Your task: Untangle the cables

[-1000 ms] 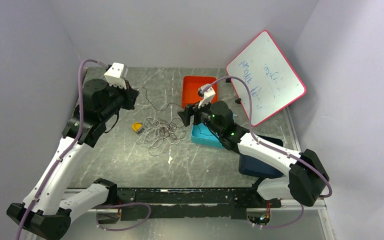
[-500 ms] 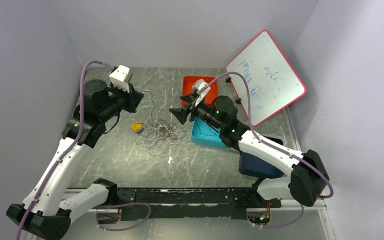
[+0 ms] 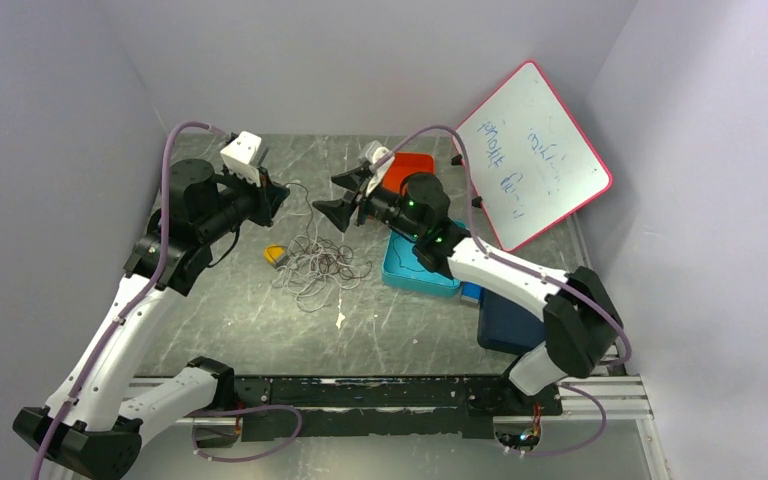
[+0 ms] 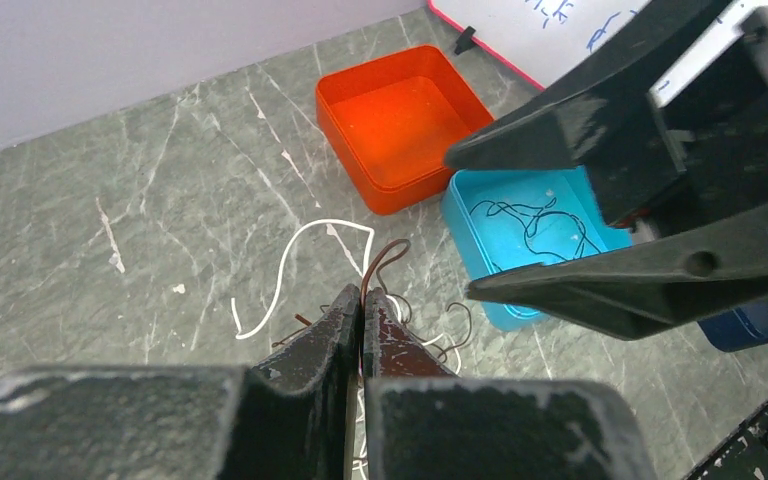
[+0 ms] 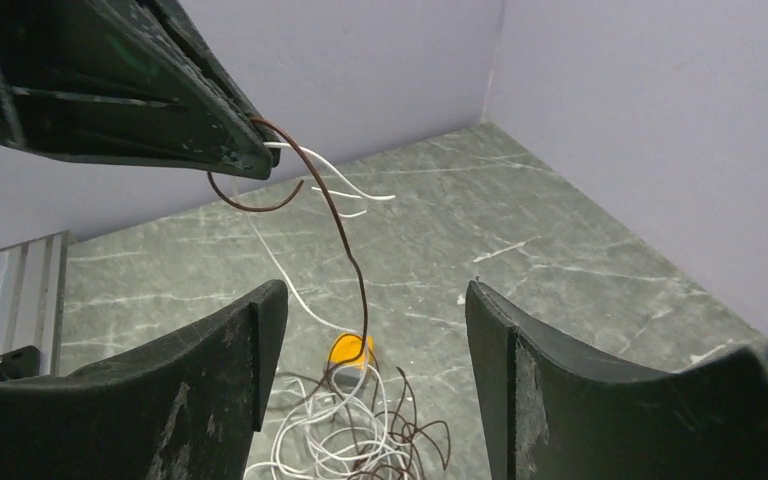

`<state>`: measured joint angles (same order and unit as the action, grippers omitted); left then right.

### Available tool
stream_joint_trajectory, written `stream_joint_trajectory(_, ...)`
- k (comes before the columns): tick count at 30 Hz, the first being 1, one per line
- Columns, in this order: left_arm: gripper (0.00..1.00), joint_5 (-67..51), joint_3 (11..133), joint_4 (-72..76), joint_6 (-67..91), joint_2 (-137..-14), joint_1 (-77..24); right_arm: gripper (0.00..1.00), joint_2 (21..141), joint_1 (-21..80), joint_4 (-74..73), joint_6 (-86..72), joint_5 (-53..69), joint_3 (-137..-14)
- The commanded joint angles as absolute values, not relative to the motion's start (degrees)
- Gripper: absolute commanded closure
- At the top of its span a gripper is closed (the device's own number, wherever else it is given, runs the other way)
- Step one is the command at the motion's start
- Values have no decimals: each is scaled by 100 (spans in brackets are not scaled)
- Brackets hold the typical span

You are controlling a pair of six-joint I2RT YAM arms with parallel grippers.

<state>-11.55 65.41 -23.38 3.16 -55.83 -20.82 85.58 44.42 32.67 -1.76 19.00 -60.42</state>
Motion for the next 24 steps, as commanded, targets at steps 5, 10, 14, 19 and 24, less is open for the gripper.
stream_joint_trajectory(5,93,-1427,6506,-2059,329,-5576,-2030,33,9445,4433,3932,-588,2401,-6573)
stream_joint_trajectory(10,93,-1381,6500,-2083,349,-5583,-2024,38,9955,4430,4112,-688,2473,-6887)
stream_joint_trajectory(14,93,-1340,6439,-2090,368,-5497,-2030,48,10320,4426,4115,-761,2417,-7095)
stream_joint_trajectory(19,93,-951,6366,-2125,481,-5316,-2030,73,10450,4316,3824,-1000,2320,-7308)
stream_joint_trajectory(24,93,-136,6161,-2173,750,-5084,-2029,100,10338,4195,3380,-1096,2521,-7435)
